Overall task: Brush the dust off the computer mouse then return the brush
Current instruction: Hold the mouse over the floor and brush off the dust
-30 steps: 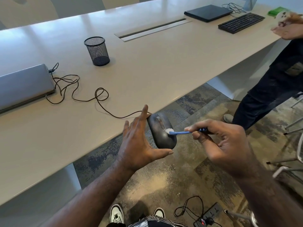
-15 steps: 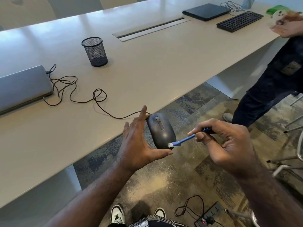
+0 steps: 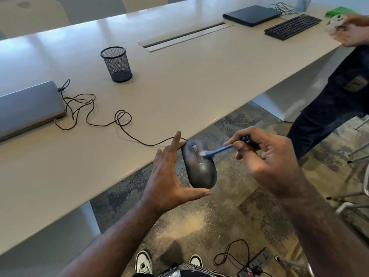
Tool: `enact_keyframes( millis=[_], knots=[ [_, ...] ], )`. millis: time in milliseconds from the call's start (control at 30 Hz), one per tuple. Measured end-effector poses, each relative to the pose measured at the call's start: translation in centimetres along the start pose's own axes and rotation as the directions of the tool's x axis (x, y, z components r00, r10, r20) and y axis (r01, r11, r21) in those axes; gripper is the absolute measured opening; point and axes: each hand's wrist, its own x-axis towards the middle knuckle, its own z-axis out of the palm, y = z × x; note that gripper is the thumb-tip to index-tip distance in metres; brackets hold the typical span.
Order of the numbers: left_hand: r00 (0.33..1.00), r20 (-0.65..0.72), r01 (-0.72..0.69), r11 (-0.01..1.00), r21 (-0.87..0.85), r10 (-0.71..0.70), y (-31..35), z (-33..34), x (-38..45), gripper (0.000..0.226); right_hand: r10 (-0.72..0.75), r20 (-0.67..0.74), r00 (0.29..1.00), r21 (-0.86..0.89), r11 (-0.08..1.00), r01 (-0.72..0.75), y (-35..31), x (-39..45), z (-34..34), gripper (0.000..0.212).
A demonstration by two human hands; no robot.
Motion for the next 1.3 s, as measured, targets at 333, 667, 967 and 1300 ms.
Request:
enact_keyframes(
  millis=[333,667,967,1300],
  knots=[
    [0.999,-0.014,-0.029,1.0,-0.012,0.029,0.1,0.0,-0.1,0.135,0.021,-0.042,0.999,-0.017,1.0,-0.021,-0.5,1.3,0.6,0.017],
    [0.999,-0.045,0.012,0.996,-0.092,-0.016,-1.0,-0.1,-0.7,0.137,0.102,-0.092,0.99,0.132,0.987,-0.089,-0.9,0.8,-0.1,0.012],
    [0.995,-0.098,-0.013,0.97,-0.244,-0.011,-0.8,-0.2,-0.8,0.137,0.129,-0.051,0.99,0.248,0.962,-0.112,-1.4,-0.2,0.4,0.014],
    [0.994,-0.104,0.009,0.969,-0.247,-0.036,-0.6,-0.2,-0.9,0.138,0.088,-0.058,0.994,0.223,0.972,-0.073,-1.6,0.2,0.6,0.013]
  ],
)
